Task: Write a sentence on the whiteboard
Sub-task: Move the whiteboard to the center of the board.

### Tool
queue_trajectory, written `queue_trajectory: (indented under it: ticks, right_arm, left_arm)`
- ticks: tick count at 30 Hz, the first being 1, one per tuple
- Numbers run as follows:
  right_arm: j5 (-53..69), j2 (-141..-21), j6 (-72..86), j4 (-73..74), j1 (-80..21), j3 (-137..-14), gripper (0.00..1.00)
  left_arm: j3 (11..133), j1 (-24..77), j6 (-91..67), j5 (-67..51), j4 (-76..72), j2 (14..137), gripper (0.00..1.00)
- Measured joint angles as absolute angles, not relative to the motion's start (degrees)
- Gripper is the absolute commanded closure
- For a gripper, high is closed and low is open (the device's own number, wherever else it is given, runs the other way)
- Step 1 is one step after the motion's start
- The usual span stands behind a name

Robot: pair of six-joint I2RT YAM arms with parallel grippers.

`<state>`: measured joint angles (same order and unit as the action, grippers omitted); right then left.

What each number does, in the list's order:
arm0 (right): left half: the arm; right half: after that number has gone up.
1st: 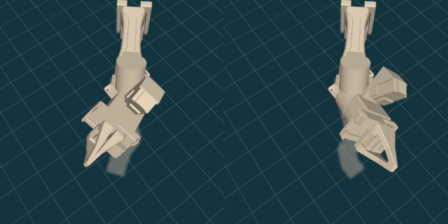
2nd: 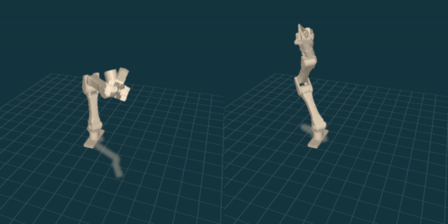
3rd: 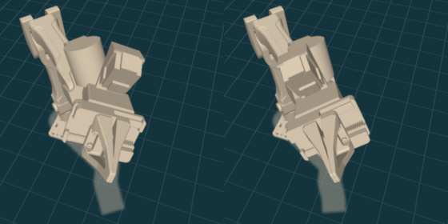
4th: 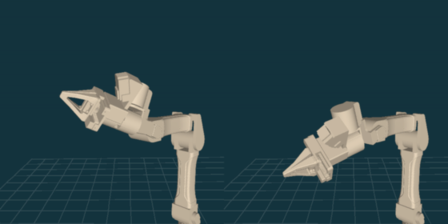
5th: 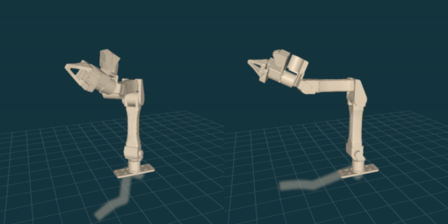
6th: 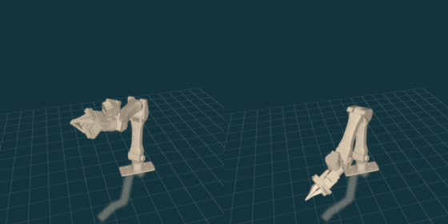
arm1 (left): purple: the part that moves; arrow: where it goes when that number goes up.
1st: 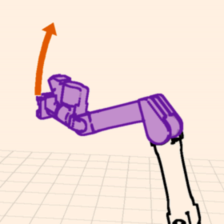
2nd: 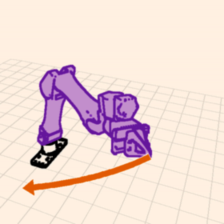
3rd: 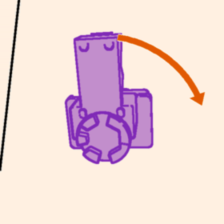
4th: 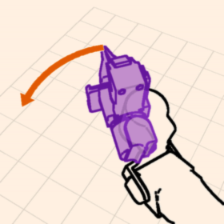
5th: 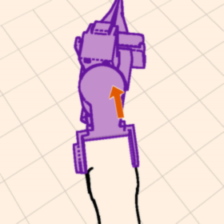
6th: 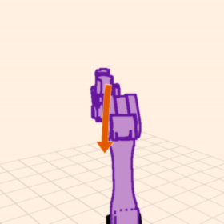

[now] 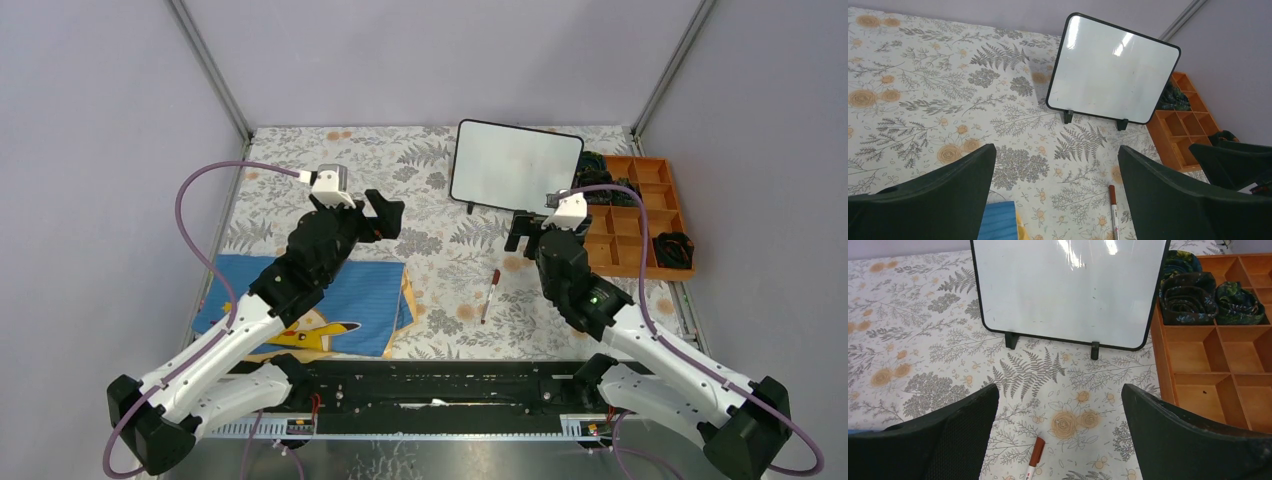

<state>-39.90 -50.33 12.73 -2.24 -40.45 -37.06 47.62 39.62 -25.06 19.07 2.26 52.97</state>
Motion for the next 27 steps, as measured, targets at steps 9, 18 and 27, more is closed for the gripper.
queue_trajectory:
  ticks: [9,18,27]
  right_arm:
    - [-38.5,-51.6,13.8,-0.6,-40.4,-37.9,0.01]
    - [-38.4,-54.2,19.0,6.0,-40.4,-41.8,0.12]
    - [-36.4,-61.4,27.0,8.6,-33.9,-42.4,0.29]
  left_arm:
    - [47.0,39.7,-24.0,17.8,1.2,52.5,0.01]
    - [41.1,39.8,-20.6,12.9,-4.7,47.4,0.01]
    - [41.0,39.8,-19.7,11.1,-6.0,47.3,0.01]
